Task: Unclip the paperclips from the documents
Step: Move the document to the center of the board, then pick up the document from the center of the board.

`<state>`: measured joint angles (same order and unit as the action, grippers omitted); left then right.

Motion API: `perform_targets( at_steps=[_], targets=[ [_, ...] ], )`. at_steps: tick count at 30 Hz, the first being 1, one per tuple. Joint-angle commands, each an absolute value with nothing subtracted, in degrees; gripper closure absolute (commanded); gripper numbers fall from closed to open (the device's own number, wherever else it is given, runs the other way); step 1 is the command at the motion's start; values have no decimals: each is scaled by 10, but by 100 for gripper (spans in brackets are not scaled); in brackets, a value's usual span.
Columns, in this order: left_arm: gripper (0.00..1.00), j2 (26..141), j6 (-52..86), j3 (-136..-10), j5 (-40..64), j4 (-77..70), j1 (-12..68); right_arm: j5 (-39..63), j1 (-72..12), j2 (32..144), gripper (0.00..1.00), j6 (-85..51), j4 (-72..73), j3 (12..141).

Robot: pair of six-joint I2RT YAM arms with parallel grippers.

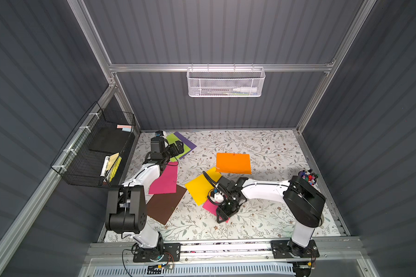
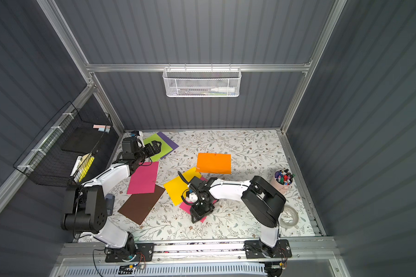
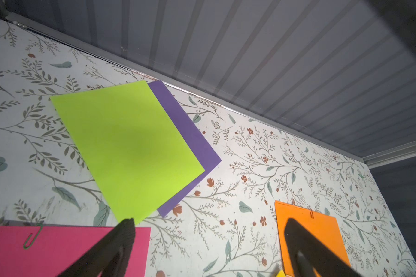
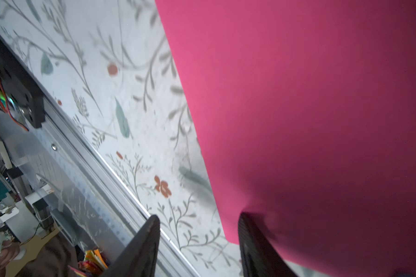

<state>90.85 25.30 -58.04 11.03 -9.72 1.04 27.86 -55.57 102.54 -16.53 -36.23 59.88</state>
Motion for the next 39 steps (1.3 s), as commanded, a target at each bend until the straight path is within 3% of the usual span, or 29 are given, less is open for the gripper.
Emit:
perform_targets(
  at_steps=[1, 8, 12, 16, 28, 39],
  targets=[
    [1, 878, 249, -564, 134, -77, 24, 257, -551, 988, 42, -189, -412, 577],
    [4, 851, 249, -525, 143, -45, 108, 221, -489, 904, 32, -205, -420, 596],
    [10, 853, 244, -503, 167, -26, 174, 154, -426, 846, 22, -284, -383, 554],
    [20, 860, 236, -481, 195, -16, 210, 109, -393, 815, 18, -339, -339, 503],
    [29, 950, 225, -494, 210, 19, 330, 77, -359, 865, 18, -415, -233, 439],
    [32, 989, 232, -496, 197, 46, 354, 199, -342, 971, 18, -381, -185, 490]
  ],
)
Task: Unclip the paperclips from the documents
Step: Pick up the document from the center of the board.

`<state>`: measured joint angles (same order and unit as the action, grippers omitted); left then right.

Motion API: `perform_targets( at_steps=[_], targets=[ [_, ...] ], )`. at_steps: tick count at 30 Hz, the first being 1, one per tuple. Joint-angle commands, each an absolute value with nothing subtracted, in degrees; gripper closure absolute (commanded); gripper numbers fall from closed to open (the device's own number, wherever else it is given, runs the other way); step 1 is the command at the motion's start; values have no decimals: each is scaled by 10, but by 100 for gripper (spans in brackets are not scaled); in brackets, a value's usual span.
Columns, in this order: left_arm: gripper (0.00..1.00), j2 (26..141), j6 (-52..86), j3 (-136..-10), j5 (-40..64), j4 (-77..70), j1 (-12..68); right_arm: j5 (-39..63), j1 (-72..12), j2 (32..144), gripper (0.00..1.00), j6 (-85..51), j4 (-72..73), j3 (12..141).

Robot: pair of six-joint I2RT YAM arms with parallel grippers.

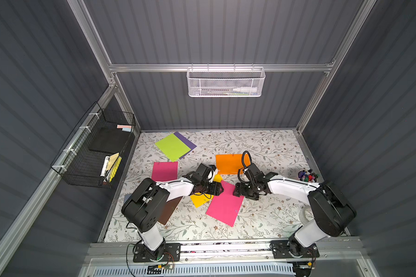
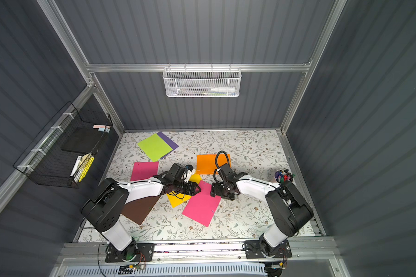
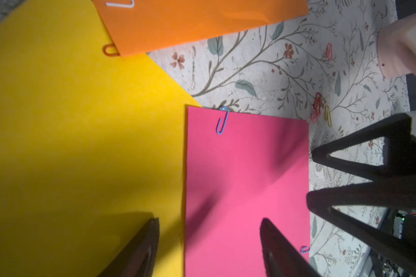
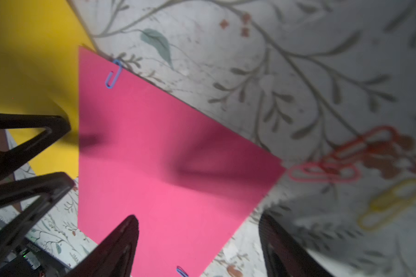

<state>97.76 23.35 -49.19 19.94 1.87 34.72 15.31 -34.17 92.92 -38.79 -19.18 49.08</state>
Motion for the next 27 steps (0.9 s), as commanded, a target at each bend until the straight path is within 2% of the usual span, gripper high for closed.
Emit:
perform_targets(
  at_steps=[1, 9, 15, 17, 21, 25, 27],
  targets=[
    [33, 988, 234, -493, 198, 47, 357, 207, -342, 980, 18, -377, -182, 496],
    [46, 993, 245, -476, 203, 49, 376, 215, -342, 1003, 18, -371, -181, 508],
    [47, 993, 251, -474, 200, 50, 378, 238, -342, 1003, 18, -392, -137, 488],
    [48, 992, 251, -475, 197, 49, 378, 238, -342, 1002, 23, -392, -134, 487],
    [47, 989, 258, -471, 196, 46, 378, 243, -341, 994, 49, -390, -126, 484],
    [45, 977, 265, -468, 193, 46, 378, 239, -340, 972, 60, -386, -121, 478],
    [41, 964, 268, -474, 188, 51, 378, 238, -337, 960, 61, -385, -118, 475]
  ],
)
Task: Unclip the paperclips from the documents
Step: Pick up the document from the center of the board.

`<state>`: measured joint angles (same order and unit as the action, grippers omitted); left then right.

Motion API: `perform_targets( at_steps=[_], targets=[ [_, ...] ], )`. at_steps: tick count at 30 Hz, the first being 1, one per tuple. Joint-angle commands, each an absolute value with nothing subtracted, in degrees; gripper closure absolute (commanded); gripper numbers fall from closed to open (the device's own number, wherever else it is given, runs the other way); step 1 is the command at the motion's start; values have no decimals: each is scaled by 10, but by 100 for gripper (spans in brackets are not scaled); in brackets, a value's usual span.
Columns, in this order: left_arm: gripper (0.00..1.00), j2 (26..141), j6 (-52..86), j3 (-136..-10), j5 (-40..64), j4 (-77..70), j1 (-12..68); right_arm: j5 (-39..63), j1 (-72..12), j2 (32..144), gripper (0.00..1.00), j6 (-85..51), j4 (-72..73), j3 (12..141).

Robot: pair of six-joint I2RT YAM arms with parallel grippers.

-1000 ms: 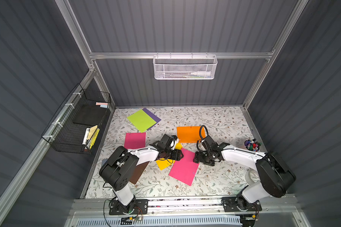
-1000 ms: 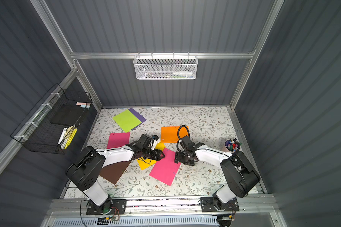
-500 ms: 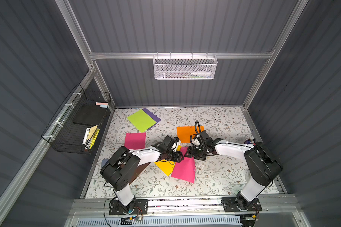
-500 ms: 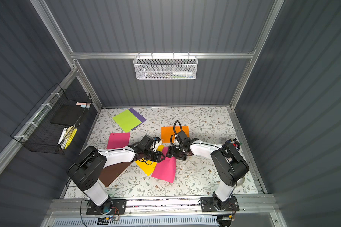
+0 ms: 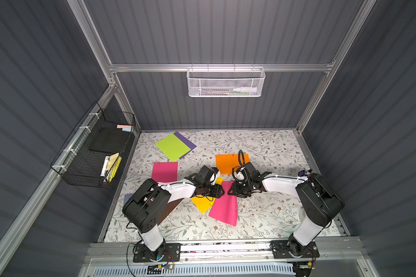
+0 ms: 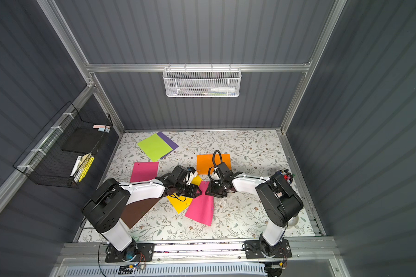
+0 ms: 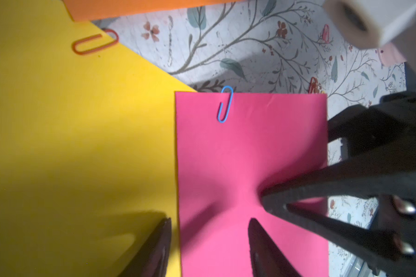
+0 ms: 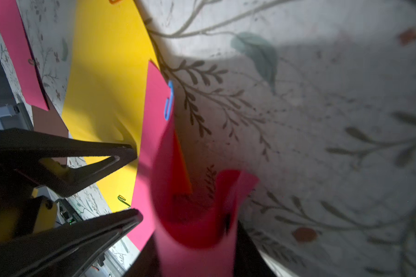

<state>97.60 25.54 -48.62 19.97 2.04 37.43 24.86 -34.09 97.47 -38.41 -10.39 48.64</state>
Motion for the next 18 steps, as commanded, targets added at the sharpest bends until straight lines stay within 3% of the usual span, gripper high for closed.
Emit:
perform_targets(
  at_steps=[1, 9, 18],
  targets=[
    [38, 954, 268, -478, 189, 56, 378, 242, -335, 955, 62, -381, -115, 473],
    [20, 851, 288, -500, 233, 9, 360, 306, -315, 888, 70, -366, -79, 461],
    [16, 834, 280, -430, 366, -109, 284, 363, -297, 822, 72, -332, -123, 483]
  ],
)
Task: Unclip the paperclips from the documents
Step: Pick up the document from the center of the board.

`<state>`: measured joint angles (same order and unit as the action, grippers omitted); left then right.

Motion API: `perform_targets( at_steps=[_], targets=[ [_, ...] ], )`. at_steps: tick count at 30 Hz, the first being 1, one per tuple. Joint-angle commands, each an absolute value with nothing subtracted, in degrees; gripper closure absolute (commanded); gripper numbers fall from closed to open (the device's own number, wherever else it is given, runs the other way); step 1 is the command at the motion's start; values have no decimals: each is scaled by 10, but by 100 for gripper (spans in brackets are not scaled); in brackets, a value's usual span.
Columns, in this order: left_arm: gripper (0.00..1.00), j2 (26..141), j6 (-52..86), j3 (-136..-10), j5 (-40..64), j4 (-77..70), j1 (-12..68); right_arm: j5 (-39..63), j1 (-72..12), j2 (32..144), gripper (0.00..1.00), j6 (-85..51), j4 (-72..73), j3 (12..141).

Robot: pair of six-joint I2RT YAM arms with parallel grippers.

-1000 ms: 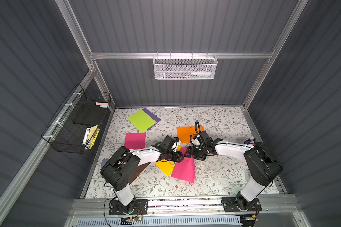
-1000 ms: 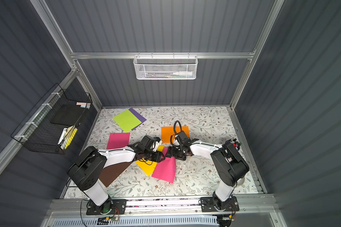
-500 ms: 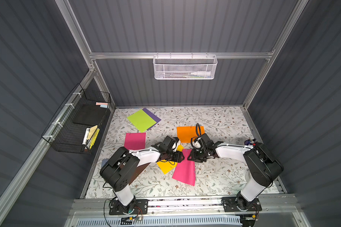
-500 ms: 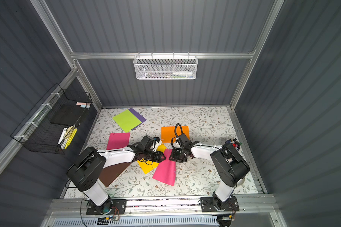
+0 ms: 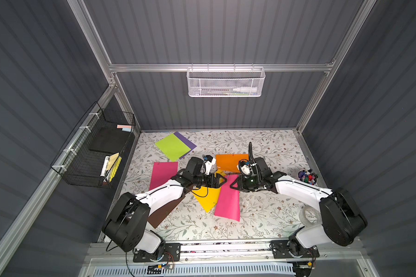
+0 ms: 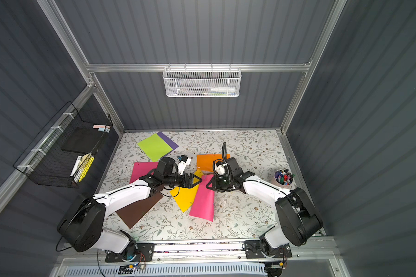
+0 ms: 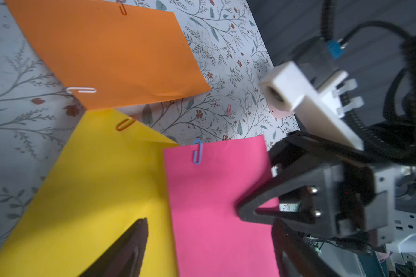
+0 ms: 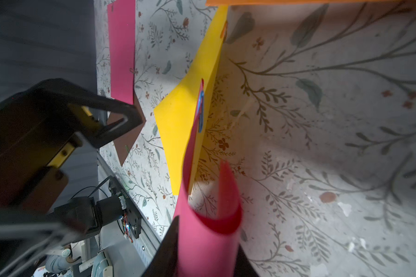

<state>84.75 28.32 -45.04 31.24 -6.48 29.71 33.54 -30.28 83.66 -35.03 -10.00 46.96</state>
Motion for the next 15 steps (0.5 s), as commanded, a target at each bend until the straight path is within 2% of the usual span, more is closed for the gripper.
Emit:
perform_targets(
  at_steps=[1, 9, 15],
  targets=[
    [16, 828, 281, -426, 374, -118, 282, 363, -295, 814, 72, -330, -124, 483],
    [16, 840, 300, -389, 494, -227, 278, 429, -281, 798, 68, -306, -111, 485],
    [17, 870, 307, -379, 515, -245, 277, 468, -274, 803, 68, -330, -52, 470]
  ],
)
